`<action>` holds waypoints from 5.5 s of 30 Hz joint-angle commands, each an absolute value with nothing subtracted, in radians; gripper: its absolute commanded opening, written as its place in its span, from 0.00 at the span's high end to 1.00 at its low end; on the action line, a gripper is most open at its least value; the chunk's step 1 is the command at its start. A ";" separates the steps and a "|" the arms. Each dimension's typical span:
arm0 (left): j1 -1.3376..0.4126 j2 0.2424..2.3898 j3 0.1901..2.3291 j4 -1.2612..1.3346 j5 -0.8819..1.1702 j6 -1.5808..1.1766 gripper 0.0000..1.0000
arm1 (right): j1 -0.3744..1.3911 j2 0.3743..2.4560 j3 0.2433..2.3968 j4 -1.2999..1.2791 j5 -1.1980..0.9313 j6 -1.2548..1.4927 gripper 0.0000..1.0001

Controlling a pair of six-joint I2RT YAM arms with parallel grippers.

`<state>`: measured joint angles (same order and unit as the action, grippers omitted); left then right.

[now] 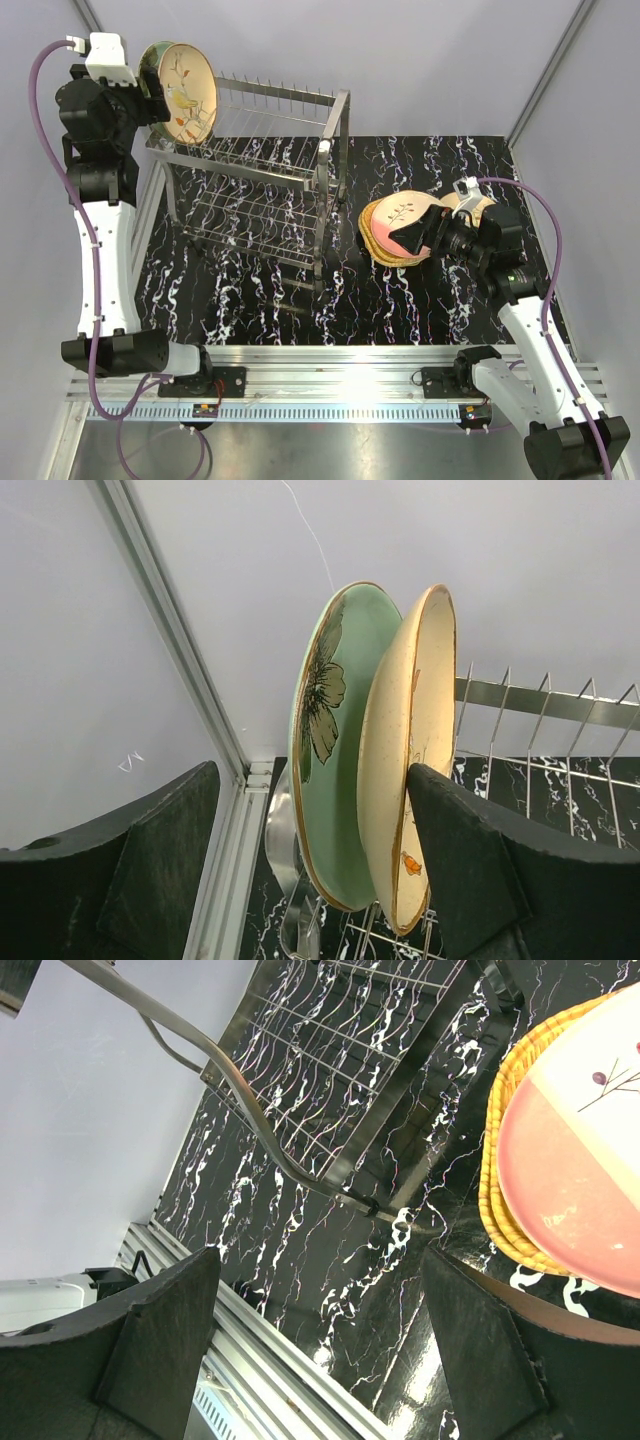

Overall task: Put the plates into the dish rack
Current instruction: Insert the plate into the dish rack, then grab a plate with the right arm

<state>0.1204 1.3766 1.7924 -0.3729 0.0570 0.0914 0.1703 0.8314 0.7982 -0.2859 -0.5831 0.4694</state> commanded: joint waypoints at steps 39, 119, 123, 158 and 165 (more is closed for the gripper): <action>0.043 0.979 1.531 -0.380 0.433 -0.279 0.07 | 0.186 0.911 0.928 -0.540 -0.045 0.572 0.24; -0.290 0.718 0.765 -0.354 0.334 -0.170 0.01 | 0.006 0.974 0.542 -0.222 -0.081 0.788 0.29; -0.290 0.724 0.764 -0.354 0.342 -0.172 0.01 | 0.006 0.986 0.520 -0.215 -0.064 0.793 0.23; -0.290 0.733 0.767 -0.362 0.364 -0.163 0.01 | 0.006 0.980 0.331 0.170 -0.164 0.951 0.67; -0.290 0.727 0.764 -0.360 0.362 -0.164 0.01 | 0.005 0.867 0.359 0.049 -0.140 0.957 0.73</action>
